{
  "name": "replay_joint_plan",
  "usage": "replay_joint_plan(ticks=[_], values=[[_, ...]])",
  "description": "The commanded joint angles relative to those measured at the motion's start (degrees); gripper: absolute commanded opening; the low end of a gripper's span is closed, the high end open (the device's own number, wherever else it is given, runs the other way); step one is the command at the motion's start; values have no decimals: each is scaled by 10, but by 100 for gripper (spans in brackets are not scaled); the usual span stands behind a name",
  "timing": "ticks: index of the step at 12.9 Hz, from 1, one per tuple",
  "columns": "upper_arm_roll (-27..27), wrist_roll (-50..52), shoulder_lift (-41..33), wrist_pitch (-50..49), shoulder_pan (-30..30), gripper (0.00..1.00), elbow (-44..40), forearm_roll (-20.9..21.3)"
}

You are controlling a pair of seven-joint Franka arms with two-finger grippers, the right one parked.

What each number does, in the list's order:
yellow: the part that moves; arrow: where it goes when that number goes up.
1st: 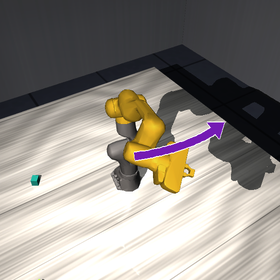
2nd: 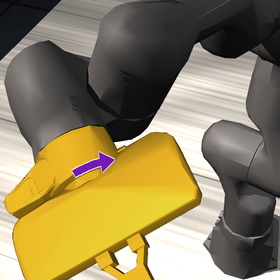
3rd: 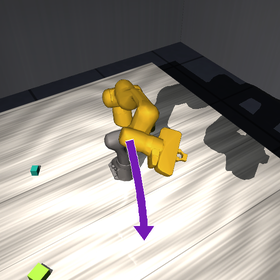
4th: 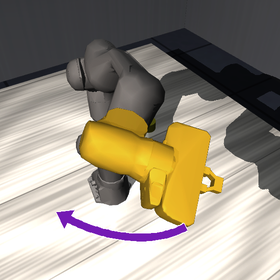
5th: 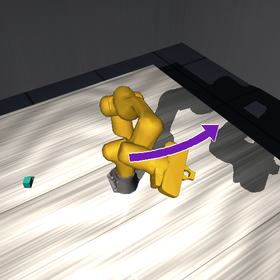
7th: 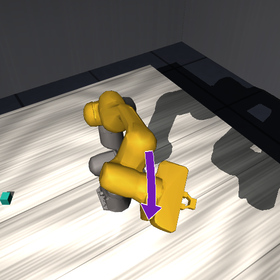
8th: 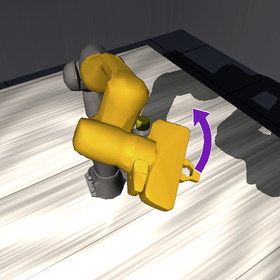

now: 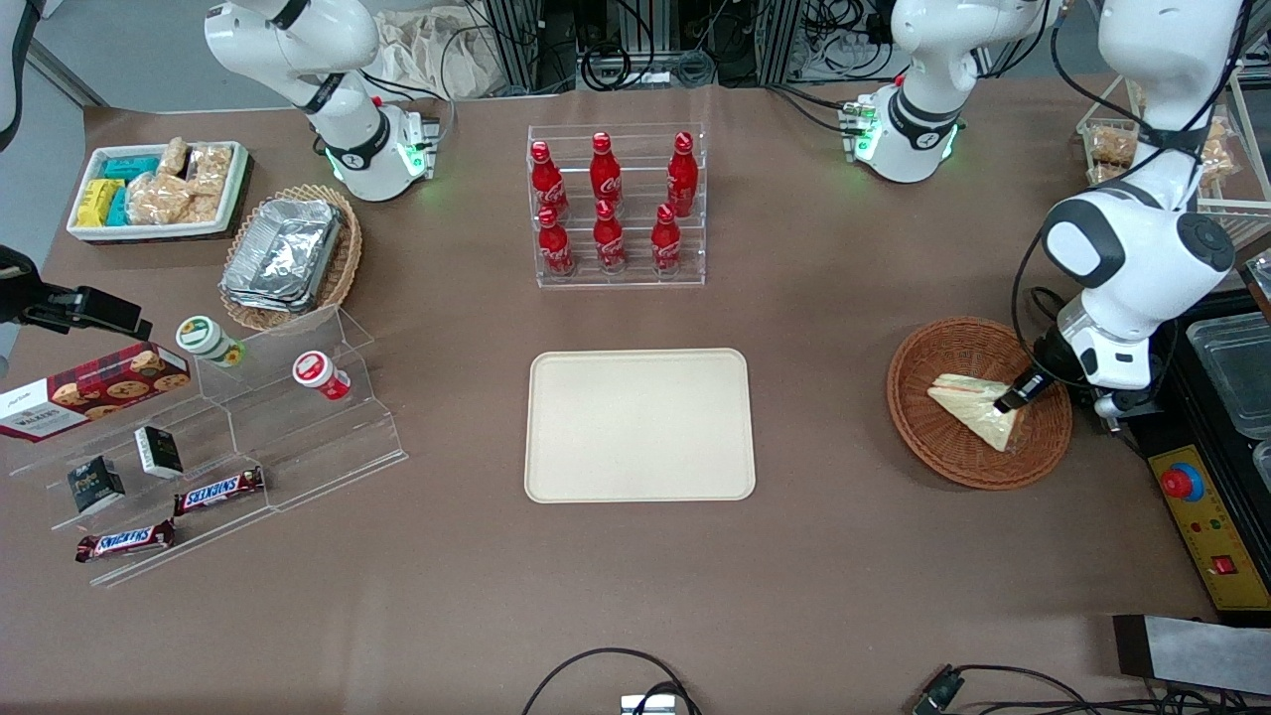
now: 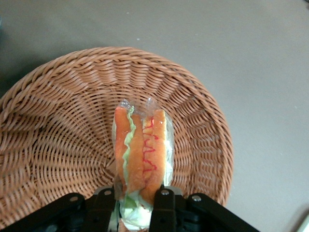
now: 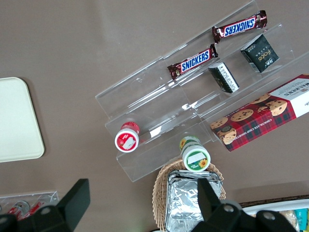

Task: Place sandwich from basket to tray
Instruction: 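Close the left gripper on the sandwich and lift it from the basket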

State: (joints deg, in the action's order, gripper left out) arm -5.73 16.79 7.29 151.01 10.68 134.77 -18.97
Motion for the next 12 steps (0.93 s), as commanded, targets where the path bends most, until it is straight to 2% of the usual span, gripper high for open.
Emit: replay_joint_plan(ticks=[1, 7, 12], values=[[-10, 3, -59, -68, -1, 25, -6, 66], [-73, 4, -90, -261, -1, 25, -115, 133], [-168, 6, -101, -271, -1, 25, -123, 163]])
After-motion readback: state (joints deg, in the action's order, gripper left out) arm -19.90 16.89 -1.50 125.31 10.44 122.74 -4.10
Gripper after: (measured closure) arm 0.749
